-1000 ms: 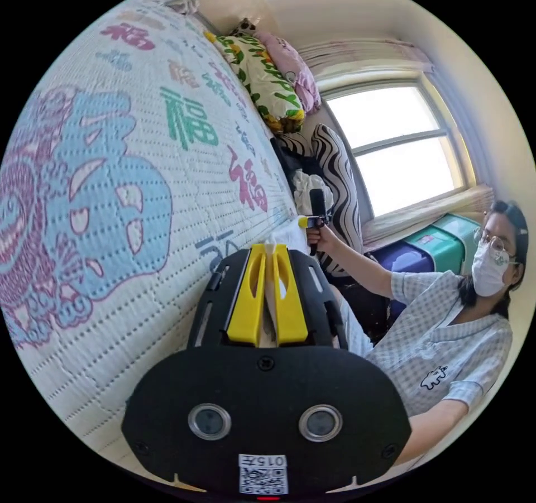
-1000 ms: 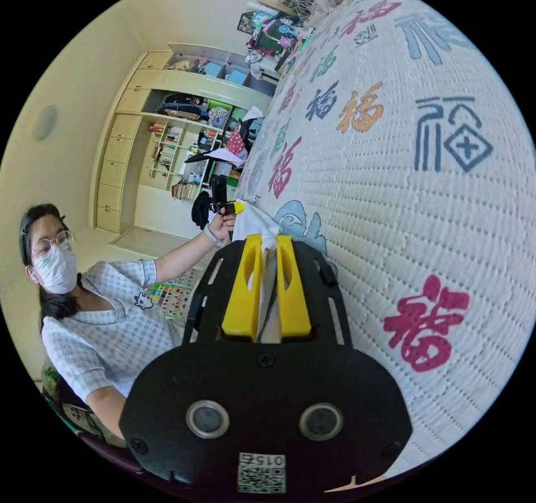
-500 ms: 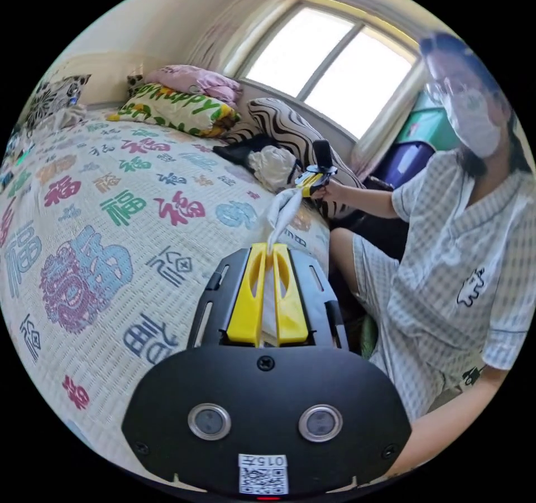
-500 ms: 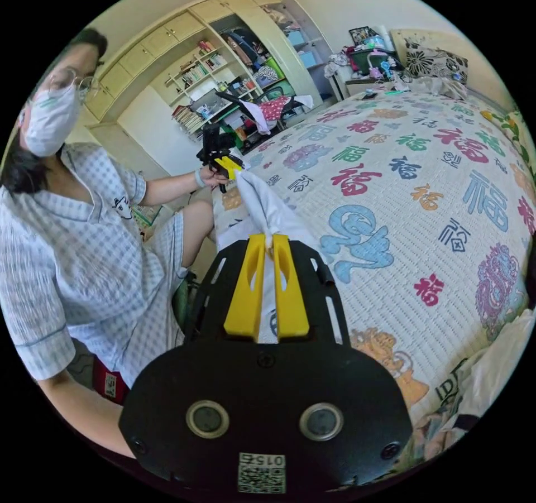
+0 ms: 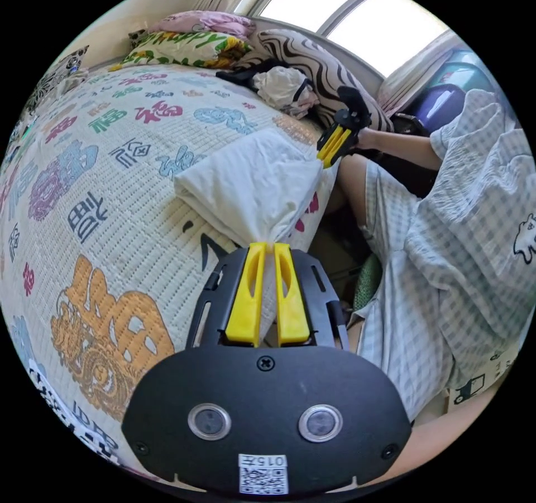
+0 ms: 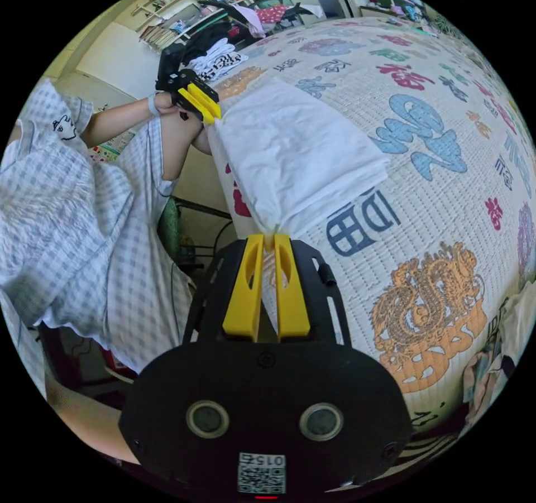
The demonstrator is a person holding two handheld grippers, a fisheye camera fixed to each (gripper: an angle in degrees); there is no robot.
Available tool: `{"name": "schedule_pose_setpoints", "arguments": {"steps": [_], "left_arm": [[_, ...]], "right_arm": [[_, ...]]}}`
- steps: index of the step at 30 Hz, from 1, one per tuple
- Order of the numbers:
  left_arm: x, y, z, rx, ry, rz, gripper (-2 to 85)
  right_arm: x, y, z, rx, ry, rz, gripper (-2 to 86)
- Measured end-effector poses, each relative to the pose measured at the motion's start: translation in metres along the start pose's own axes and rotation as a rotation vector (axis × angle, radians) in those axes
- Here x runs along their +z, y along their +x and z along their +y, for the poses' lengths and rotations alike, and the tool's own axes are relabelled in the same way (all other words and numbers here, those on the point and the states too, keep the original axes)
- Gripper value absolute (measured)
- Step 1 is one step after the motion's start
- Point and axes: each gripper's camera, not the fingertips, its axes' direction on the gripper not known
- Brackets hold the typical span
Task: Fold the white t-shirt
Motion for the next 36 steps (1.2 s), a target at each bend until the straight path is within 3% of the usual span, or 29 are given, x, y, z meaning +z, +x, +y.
{"name": "schedule_pose_setpoints", "arguments": {"steps": [3,5,8,11,15,19,28,33,36], "left_arm": [[-0.014,0.001,0.001,-0.046,-0.063,0.047,3.3],[-0.043,-0.003,-0.002,-0.123,0.027,0.083,3.8],[-0.057,-0.006,-0.025,-0.192,0.179,0.091,4.2],[-0.021,-0.02,-0.057,-0.215,0.113,0.172,3.7],[0.021,-0.047,-0.053,-0.309,0.023,0.257,0.3],[0.017,-0.061,-0.034,-0.356,0.01,0.279,-0.7],[-0.035,-0.087,-0.013,-0.421,-0.063,0.24,0.6],[-0.105,-0.116,0.017,-0.542,0.163,0.255,9.4],[-0.128,-0.14,0.028,-0.568,0.245,0.235,12.9]], "right_arm": [[0.007,0.013,0.004,0.082,-0.078,-0.079,4.6],[-0.004,0.018,0.011,0.132,-0.024,-0.09,4.5],[-0.026,0.024,0.007,0.179,0.18,-0.129,2.5],[-0.012,0.047,-0.016,0.262,0.305,-0.215,0.2],[0.056,0.076,-0.033,0.348,0.095,-0.265,-0.5],[0.082,0.101,-0.007,0.479,0.147,-0.391,-0.7],[0.092,0.139,0.031,0.514,0.144,-0.4,0.1],[0.064,0.179,0.078,0.544,0.433,-0.397,7.7],[0.08,0.217,0.09,0.561,0.512,-0.466,11.4]]}}
